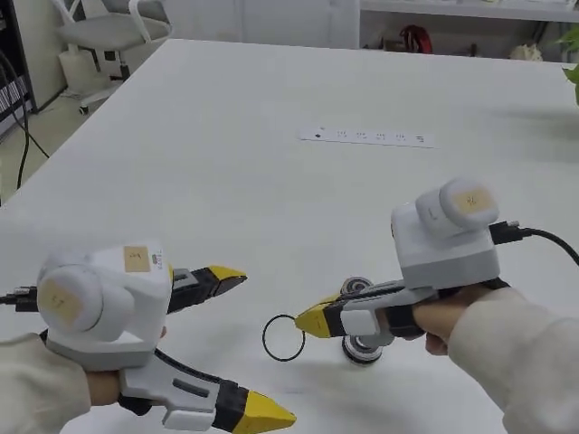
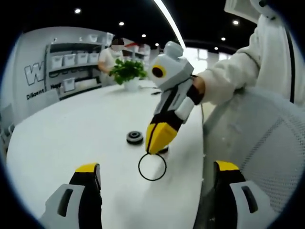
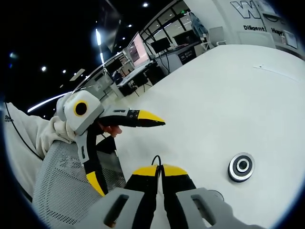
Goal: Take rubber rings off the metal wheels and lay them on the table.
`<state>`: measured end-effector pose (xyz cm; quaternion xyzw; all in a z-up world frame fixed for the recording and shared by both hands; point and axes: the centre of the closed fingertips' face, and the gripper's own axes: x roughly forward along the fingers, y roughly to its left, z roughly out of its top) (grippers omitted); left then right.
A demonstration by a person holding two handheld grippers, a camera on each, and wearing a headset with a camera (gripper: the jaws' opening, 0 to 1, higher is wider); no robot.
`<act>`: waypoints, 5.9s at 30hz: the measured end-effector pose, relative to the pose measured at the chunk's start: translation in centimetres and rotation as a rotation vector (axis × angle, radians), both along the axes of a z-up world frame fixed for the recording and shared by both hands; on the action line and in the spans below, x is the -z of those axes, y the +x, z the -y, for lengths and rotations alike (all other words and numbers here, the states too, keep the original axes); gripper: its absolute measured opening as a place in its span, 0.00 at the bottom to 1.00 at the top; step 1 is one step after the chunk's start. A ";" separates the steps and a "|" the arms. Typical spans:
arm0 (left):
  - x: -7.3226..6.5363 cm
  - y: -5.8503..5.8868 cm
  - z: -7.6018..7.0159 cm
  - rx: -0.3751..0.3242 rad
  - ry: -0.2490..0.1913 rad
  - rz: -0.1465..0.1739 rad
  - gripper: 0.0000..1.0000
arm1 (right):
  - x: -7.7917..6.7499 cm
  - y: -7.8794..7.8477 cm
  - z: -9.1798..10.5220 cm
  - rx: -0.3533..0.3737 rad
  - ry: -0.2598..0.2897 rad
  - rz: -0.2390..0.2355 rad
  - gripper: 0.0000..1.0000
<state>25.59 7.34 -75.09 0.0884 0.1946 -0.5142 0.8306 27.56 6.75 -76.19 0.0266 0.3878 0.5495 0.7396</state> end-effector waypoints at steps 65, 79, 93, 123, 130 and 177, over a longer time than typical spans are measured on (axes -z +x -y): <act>0.7 -0.5 0.1 0.012 0.027 -0.023 0.97 | 1.4 1.1 0.8 -0.020 -0.146 0.168 0.29; 0.7 -0.5 0.2 0.017 0.027 -0.027 0.96 | -1.7 1.6 1.3 -0.004 -0.071 0.191 0.44; 0.8 -0.6 0.1 0.014 0.021 -0.035 0.96 | -5.3 2.5 4.0 0.011 -0.045 0.272 0.55; -2.5 1.3 -0.9 -0.092 -0.123 -0.052 0.96 | -6.9 3.7 10.0 -0.001 0.038 0.336 0.65; -4.9 2.0 -1.5 -0.118 -0.147 -0.029 0.97 | -5.6 3.5 10.7 0.003 0.017 0.326 0.64; -12.3 4.4 9.7 0.148 -0.035 0.259 0.74 | -1.7 2.5 11.6 0.032 0.021 0.267 0.57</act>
